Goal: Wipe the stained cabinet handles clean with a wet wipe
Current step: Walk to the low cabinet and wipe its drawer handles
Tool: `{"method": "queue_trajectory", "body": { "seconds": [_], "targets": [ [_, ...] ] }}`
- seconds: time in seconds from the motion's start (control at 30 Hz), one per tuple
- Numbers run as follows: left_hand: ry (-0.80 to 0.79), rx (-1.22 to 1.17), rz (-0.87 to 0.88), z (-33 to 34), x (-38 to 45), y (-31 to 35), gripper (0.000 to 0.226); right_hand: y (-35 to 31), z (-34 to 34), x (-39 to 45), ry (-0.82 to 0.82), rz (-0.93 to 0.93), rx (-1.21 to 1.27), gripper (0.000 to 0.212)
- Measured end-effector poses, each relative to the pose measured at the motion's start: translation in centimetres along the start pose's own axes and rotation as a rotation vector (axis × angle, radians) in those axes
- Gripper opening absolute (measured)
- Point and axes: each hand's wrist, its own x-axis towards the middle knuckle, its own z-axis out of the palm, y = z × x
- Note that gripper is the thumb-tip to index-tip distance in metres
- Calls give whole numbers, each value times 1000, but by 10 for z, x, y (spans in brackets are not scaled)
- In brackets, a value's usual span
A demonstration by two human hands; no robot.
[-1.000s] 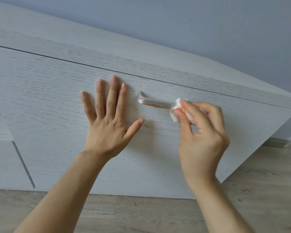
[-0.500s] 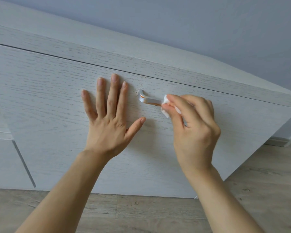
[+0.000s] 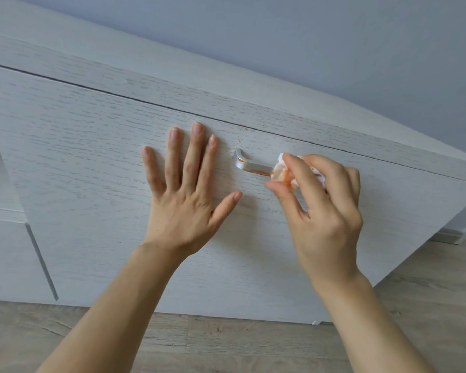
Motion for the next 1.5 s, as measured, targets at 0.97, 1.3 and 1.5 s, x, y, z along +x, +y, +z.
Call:
{"method": "queue_trajectory", "body": {
  "seconds": [0.97,1.3,1.5],
  "targets": [
    [60,-38,10,3,-2,-3,74,-14,4,7,66,3,-20,10],
    [64,-76,31,-1,-3,-7,73,-23,5,10,8,70,84,10],
    [140,-90,45,0,-5,-9,68,-22,3,2,29,110,155,19]
  ]
}}
